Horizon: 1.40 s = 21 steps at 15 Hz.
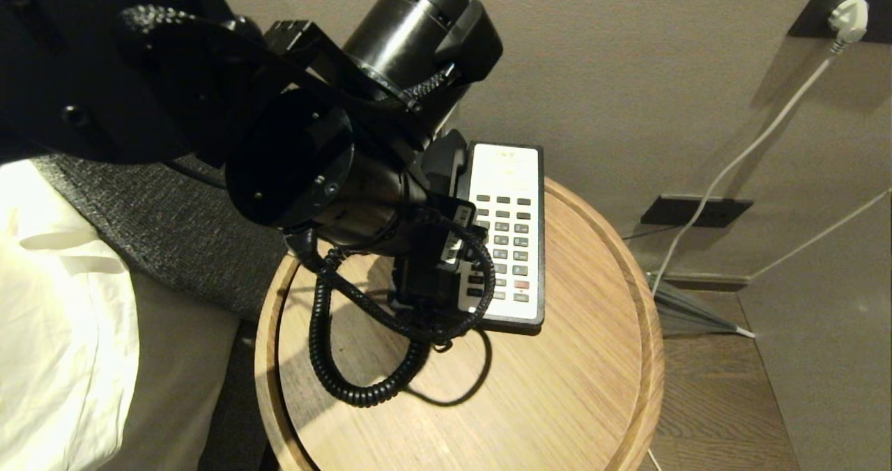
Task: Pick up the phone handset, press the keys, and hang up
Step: Pick up the desk phone handset
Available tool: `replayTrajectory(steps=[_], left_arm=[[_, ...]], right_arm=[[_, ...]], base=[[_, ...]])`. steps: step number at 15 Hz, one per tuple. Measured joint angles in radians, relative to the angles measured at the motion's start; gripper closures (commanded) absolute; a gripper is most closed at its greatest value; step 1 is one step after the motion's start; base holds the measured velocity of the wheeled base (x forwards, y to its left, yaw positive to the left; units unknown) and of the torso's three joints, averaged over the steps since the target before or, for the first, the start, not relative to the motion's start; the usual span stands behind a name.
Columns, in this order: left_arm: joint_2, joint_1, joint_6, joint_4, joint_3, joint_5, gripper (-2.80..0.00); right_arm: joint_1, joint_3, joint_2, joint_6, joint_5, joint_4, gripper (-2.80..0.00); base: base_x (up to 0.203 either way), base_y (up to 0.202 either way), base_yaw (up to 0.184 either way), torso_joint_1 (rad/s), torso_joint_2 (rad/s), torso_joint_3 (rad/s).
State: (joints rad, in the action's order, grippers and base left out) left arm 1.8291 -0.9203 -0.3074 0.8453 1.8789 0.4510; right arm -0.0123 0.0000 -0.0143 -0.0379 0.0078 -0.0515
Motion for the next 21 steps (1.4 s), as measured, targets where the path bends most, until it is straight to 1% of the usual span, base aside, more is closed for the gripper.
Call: replayTrajectory(steps=[2, 9, 11, 13, 16, 21], left_arm=[[0.004, 0.004, 0.004, 0.001, 0.0, 0.015, -2.8], [0.011, 0.014, -0.004, -0.003, -0.001, 0.017, -2.8], [0.015, 0.021, -0.006, -0.02, 0.0, 0.017, -2.8], [0.019, 0.024, -0.002, -0.062, 0.0, 0.017, -2.8], [0.024, 0.03, -0.001, -0.067, 0.0, 0.029, -2.8], [0.028, 0.031, -0.001, -0.067, 0.0, 0.03, -2.8]], right_arm=[[0.0, 0.0, 0.0, 0.0, 0.0, 0.0, 0.0], [0.0, 0.0, 0.0, 0.0, 0.0, 0.0, 0.0], [0.0, 0.0, 0.0, 0.0, 0.0, 0.0, 0.0], [0.0, 0.0, 0.0, 0.0, 0.0, 0.0, 0.0], [0.0, 0.0, 0.0, 0.0, -0.001, 0.0, 0.0], [0.0, 0.0, 0.0, 0.0, 0.0, 0.0, 0.0]], base=[[0.0, 0.0, 0.0, 0.0, 0.0, 0.0], [0.0, 0.0, 0.0, 0.0, 0.0, 0.0], [0.0, 0.0, 0.0, 0.0, 0.0, 0.0], [0.0, 0.0, 0.0, 0.0, 0.0, 0.0], [0.0, 0.0, 0.0, 0.0, 0.0, 0.0], [0.0, 0.0, 0.0, 0.0, 0.0, 0.0]])
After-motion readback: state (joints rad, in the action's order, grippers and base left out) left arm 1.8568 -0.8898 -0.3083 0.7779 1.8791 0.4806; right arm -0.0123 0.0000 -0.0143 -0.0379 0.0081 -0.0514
